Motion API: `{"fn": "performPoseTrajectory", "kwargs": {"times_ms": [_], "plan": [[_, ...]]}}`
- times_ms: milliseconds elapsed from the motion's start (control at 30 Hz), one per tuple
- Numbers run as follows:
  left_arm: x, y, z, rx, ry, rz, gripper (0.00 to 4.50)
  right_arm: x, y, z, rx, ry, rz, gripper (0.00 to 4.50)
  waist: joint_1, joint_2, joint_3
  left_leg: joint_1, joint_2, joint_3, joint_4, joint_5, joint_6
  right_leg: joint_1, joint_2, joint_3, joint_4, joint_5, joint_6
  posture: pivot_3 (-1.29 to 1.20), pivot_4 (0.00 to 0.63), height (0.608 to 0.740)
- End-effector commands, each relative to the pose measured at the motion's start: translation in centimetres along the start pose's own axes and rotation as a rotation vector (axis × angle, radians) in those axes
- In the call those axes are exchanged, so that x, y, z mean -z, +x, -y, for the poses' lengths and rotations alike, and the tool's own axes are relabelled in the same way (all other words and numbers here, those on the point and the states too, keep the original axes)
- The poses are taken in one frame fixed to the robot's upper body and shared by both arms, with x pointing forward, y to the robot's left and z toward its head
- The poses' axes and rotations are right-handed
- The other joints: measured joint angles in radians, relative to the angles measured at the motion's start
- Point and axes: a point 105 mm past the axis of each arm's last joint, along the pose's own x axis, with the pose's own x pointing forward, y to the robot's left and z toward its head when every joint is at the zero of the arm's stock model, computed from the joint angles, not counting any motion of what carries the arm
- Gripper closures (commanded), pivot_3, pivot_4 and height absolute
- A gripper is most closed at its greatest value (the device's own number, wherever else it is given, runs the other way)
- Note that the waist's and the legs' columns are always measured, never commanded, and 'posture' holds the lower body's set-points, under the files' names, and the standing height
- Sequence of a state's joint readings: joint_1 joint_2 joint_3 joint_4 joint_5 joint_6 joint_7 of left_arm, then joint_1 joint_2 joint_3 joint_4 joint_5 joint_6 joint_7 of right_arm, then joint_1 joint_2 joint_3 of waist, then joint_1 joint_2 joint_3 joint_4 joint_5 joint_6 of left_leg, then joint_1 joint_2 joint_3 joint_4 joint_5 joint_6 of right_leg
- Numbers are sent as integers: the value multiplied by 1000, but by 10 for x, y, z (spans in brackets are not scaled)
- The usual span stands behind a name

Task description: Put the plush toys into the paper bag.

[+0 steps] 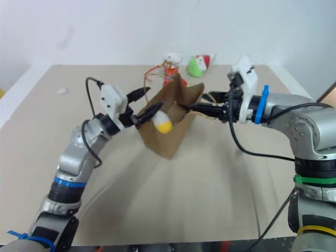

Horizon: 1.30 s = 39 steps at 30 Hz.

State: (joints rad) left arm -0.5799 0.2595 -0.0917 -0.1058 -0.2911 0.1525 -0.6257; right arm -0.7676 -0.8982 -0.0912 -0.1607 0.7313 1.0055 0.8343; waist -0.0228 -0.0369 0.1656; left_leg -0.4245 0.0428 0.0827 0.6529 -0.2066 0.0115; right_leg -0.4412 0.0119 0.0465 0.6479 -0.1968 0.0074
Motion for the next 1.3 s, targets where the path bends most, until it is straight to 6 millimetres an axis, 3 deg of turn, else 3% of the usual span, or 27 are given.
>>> {"fn": "performPoseTrajectory", "kwargs": {"times_ms": [33, 167, 300, 500, 667, 800, 900, 1000, 1067, 1133, 1167, 1200, 1267, 1300], "plan": [[-15, -1, -3, 31, -12, 40, 85, -14, -19, 1, 31, -56, 43, 0, 0, 0, 0, 0, 0, 0, 0, 0, 0, 0, 0, 0, 0, 0, 0, 0, 150, 740], [-14, -1, -3, 58, -7, 27, 85, -10, -26, 2, 38, -51, 22, 0, 0, 0, 0, 0, 0, 0, 0, 0, 0, 0, 0, 0, 0, 0, 0, 0, 150, 740], [-16, 2, 0, 84, -2, 34, 85, 3, -34, 16, 120, -77, -30, 0, 0, 0, 0, 0, 0, 0, 0, 0, 0, 0, 0, 0, 0, 0, 0, 0, 150, 740], [-15, 1, 1, 98, 10, 27, 85, -2, -47, 30, 204, -86, 10, 0, -1, 0, 0, 0, 0, 1, 0, 0, 0, 0, 0, 1, 0, 0, 0, 0, 150, 740], [-23, -6, -5, 96, 11, 41, 85, -5, -72, 43, 265, -66, 56, 0, 0, 0, 0, 0, 0, 1, 0, 0, 0, 0, 0, 1, 0, 0, 0, 0, 150, 740], [-33, -19, -13, 111, -27, 46, 85, 18, -104, 51, 301, -6, -10, 0, 0, 0, 0, 0, 0, 0, 0, 0, 0, 0, 0, 0, 0, 0, 0, 0, 150, 740], [-33, -27, -14, 137, -53, 19, 85, 44, -115, 48, 290, 54, -91, 0, 0, 0, 0, 0, 0, 0, 0, 0, 0, 0, 0, 0, 0, -1, 0, 0, 150, 740], [-30, -34, -7, 180, -82, -18, 0, 66, -110, 28, 193, 95, -195, 672, 0, 0, 0, 1, 0, 0, 0, 0, 0, 1, 0, 0, 0, -1, 0, 0, 150, 740], [-26, -39, -1, 208, -97, -41, 0, 71, -96, 7, 94, 117, -218, 1475, -3, 1, 0, 2, 0, 1, 0, 0, 0, 1, 0, 1, 0, -1, 0, 0, 150, 740], [-22, -43, 8, 235, -122, -64, 0, 70, -74, -14, -3, 110, -195, 2206, -8, 2, 0, 3, 1, 2, 0, 0, 0, 1, 1, 2, 1, 0, 1, 0, 150, 740], [-20, -44, 10, 241, -129, -70, 0, 69, -65, -21, -33, 100, -180, 2345, -11, 2, 0, 3, 1, 2, 0, 0, 0, 1, 1, 2, 1, 0, 1, 0, 150, 740], [-19, -45, 13, 243, -134, -75, 0, 66, -53, -29, -67, 84, -155, 2929, -16, 0, 0, 4, 1, 2, 0, 0, 0, 1, 1, 2, 2, 0, 1, 0, 150, 740], [-17, -47, 16, 243, -138, -80, 0, 59, -32, -42, -114, 62, -114, 3675, -19, 0, 0, 5, 3, 2, 1, 0, 0, 1, 2, 1, 2, 0, -1, 0, 150, 740], [-16, -47, 17, 237, -143, -82, 0, 56, -23, -48, -134, 49, -96, 3856, -21, -1, 0, 4, 3, 0, 1, 1, -1, 1, 3, 1, 2, -1, -4, 0, 150, 740]]}}
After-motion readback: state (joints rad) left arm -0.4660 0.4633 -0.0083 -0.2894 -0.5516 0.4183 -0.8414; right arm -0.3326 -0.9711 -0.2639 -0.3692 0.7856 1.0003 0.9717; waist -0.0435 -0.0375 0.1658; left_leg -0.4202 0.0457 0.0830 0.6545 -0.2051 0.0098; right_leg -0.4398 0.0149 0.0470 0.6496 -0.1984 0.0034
